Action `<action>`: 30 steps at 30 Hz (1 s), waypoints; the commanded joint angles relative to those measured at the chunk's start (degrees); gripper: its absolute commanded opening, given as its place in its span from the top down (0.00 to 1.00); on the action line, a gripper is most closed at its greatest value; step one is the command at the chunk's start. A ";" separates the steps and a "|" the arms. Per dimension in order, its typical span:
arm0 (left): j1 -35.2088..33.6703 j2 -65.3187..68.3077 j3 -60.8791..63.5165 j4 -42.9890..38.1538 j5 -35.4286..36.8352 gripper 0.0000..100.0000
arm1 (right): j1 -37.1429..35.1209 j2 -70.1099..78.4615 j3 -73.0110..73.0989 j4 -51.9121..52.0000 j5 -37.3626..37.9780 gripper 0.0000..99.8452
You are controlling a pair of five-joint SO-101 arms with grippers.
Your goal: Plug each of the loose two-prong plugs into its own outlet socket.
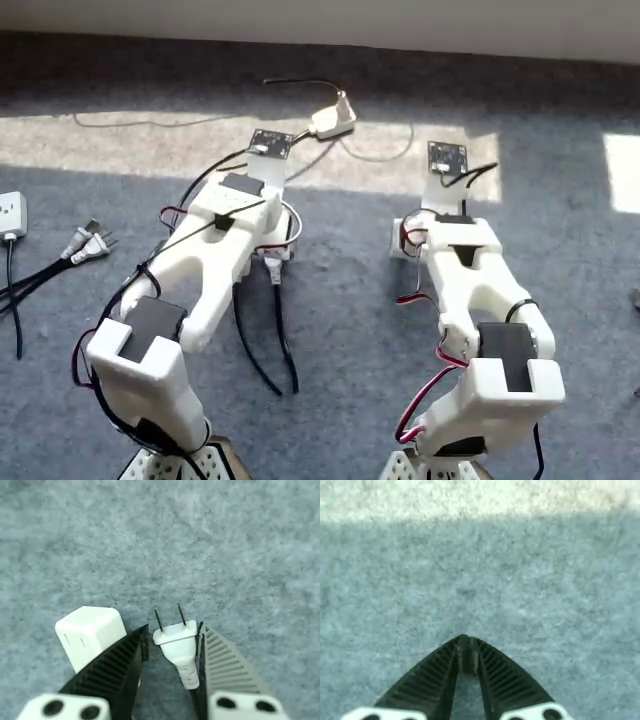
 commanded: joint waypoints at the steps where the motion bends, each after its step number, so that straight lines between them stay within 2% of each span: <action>1: 1.98 -2.77 0.57 -0.35 -0.26 0.84 | 0.13 -0.22 -2.68 -0.13 -0.18 0.99; 5: 4.62 -2.77 1.19 -0.35 -0.09 0.84 | 0.04 -0.22 -2.68 -0.13 -0.18 0.99; 13: 5.49 -2.77 1.27 -0.35 1.23 0.84 | 0.04 -0.22 -2.68 -0.13 -0.09 0.99; 22: 12.35 -3.38 0.75 0.00 3.34 0.84 | 0.04 -0.13 -2.68 -0.13 -0.09 0.99; 30: 12.88 -3.47 -1.71 0.79 3.34 0.84 | -0.04 0.84 -2.86 -0.22 2.73 0.99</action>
